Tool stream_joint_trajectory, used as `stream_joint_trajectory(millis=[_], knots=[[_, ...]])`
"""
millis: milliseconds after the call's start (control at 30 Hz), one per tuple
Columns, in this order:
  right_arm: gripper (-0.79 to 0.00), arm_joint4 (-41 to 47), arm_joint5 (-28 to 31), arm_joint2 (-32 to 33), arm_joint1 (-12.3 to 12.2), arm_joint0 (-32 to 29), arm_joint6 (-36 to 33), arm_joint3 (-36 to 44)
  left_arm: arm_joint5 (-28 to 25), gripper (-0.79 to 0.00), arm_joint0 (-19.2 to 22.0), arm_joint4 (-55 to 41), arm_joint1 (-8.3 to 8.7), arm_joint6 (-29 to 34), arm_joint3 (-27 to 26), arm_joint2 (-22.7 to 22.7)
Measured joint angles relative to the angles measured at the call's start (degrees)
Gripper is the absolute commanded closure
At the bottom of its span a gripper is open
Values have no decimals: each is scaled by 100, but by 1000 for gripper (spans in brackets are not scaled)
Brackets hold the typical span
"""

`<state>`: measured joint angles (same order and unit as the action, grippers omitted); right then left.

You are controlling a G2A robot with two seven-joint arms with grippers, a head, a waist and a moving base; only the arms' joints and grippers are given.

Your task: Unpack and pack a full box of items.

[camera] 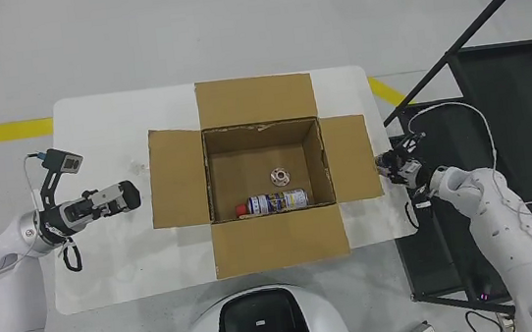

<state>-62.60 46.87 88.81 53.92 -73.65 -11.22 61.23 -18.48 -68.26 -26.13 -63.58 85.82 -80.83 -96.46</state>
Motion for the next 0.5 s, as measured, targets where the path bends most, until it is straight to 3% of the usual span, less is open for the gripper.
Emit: stream_joint_trajectory(millis=[333, 500], knots=[[0, 280, -59, 1132, -188, -1143, -51, 2164, 0, -785, 0, 0, 0, 0, 0, 0], [0, 390, 75, 1221, -202, -1439, -108, 3096, 0, -785, 0, 0, 0, 0, 0, 0]])
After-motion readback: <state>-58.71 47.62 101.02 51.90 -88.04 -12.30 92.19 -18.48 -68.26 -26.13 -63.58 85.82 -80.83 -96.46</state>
